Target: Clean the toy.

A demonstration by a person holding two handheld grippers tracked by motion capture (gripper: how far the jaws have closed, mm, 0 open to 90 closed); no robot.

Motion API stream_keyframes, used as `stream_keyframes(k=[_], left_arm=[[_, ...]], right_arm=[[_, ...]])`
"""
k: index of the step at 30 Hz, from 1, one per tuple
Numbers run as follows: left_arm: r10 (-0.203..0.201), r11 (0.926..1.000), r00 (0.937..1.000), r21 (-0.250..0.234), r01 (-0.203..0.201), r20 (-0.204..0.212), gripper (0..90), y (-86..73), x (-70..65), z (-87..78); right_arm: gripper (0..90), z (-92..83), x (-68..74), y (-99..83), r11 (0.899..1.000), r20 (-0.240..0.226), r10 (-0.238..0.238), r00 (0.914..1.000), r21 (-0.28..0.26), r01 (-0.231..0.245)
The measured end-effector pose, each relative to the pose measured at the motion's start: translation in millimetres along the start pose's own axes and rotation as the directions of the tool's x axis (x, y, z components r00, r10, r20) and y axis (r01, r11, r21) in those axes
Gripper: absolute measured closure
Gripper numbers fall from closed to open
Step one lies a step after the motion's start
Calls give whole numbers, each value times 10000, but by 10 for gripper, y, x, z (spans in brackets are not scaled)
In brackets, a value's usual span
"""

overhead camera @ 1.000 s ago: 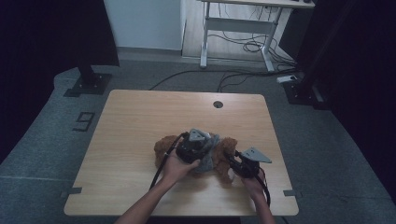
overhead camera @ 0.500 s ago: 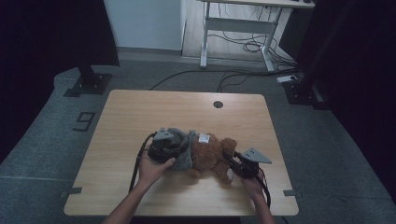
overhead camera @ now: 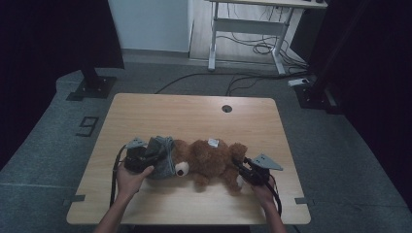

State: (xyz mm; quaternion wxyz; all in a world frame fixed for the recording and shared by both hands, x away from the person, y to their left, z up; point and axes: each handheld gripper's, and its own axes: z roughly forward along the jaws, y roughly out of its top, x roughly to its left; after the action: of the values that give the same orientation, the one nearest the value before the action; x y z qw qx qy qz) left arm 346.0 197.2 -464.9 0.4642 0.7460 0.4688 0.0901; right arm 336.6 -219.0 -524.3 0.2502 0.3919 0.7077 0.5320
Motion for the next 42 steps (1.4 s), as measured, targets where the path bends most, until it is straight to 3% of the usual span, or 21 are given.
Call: stream_keyframes(k=[4, 11, 16, 22, 25, 27, 29, 33, 35, 39, 42], left_arm=[[195, 9996, 9997, -220, -198, -151, 774, 122, -55, -69], [900, 9942, 9959, -585, -897, 15, 774, 505, -375, 0], [1465, 9879, 9874, -596, -1430, 589, 772, 834, -683, 201], [2113, 9774, 9703, -160, -2109, 1175, 771, 1152, -1126, 604], [2395, 9693, 9610, 226, -2449, 1385, 771, 1166, -1315, 818], [2517, 9612, 9549, 740, -2656, 1579, 768, 1116, -1431, 1001], [2449, 9571, 9548, 1156, -2658, 1685, 768, 1040, -1481, 1147], [2727, 9309, 9509, 2093, -2992, 1466, 773, 776, -1520, 1437], [2783, 9346, 9523, 1934, -2985, 1248, 779, 711, -1528, 1460], [3098, 9275, 9460, 1889, -3227, 950, 781, 672, -1562, 1389], [2956, 9351, 9504, 1743, -3086, 969, 782, 640, -1488, 1291]], right_arm=[[695, -4, -9, 4, 10000, 51, -21, 10000, -13, 21], [696, -12, -13, 9, 9999, 97, -120, 9999, -103, 121], [696, -16, -9, 13, 9998, 115, -180, 9998, -103, 181], [696, -12, 0, 23, 9997, 122, -209, 9997, -111, 210], [696, -16, -5, 23, 9997, 94, -223, 9997, -114, 224], [696, -19, -5, 24, 9996, 98, -257, 9996, -110, 258], [696, -20, -3, 24, 9997, 96, -220, 9997, -99, 221], [696, -18, -6, 24, 9997, 90, -222, 9997, -90, 223], [696, -4, -10, 11, 9997, 156, -257, 9995, 49, 256], [696, -5, -23, -1, 9999, 46, -147, 9999, 14, 147], [697, -7, -18, 0, 9999, 42, -162, 9999, 19, 162]])
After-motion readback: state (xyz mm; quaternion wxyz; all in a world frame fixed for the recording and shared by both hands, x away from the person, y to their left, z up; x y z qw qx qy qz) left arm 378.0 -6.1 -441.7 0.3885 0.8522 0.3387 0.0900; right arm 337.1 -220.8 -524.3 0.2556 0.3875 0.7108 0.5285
